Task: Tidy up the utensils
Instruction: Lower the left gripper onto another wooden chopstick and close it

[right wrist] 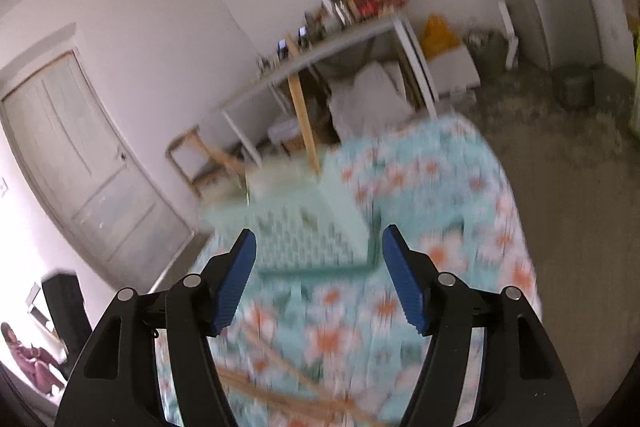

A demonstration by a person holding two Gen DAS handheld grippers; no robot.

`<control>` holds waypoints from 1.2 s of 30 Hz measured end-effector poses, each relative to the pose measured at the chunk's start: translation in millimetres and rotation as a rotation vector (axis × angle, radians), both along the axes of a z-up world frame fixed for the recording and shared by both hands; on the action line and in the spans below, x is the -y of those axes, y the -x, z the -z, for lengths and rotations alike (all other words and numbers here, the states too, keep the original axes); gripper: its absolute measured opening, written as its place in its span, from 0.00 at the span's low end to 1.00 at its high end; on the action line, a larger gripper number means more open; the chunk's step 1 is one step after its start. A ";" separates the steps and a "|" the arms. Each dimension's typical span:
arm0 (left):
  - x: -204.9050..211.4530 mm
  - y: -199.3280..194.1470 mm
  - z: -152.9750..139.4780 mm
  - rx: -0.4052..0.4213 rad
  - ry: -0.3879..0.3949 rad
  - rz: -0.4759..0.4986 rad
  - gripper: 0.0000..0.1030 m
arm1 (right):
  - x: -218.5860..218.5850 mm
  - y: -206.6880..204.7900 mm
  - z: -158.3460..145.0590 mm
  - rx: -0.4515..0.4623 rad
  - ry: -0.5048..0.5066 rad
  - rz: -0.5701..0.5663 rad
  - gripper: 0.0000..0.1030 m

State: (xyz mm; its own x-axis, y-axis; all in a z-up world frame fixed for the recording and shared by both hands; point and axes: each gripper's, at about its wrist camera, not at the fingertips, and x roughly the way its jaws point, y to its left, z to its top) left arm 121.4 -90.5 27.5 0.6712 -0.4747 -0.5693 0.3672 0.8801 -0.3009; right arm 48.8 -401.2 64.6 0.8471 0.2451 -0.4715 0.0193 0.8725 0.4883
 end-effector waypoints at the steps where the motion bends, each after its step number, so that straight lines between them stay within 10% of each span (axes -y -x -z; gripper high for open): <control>1: 1.2 -0.5 1.1 -0.006 0.001 0.000 0.92 | -4.6 3.0 9.6 -0.028 -0.005 -0.014 0.62; 12: 4.4 -8.6 7.4 -0.061 0.022 -0.004 0.92 | -55.3 19.5 68.6 -0.192 -0.034 -0.178 0.62; 19: -5.1 -32.5 21.1 -0.235 0.166 0.003 0.92 | -91.4 31.1 103.2 -0.288 -0.035 -0.274 0.62; 36: 10.2 -72.3 87.8 -0.721 0.441 0.008 0.34 | -66.5 42.6 101.4 -0.296 -0.064 -0.208 0.62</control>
State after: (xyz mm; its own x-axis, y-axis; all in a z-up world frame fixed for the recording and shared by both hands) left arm 193.7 -100.6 -60.3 0.2104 -0.7574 -0.6181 -0.0405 0.6250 -0.7796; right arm 6.2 -334.7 -36.8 0.6052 0.4345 -0.6670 -0.0064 0.8405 0.5417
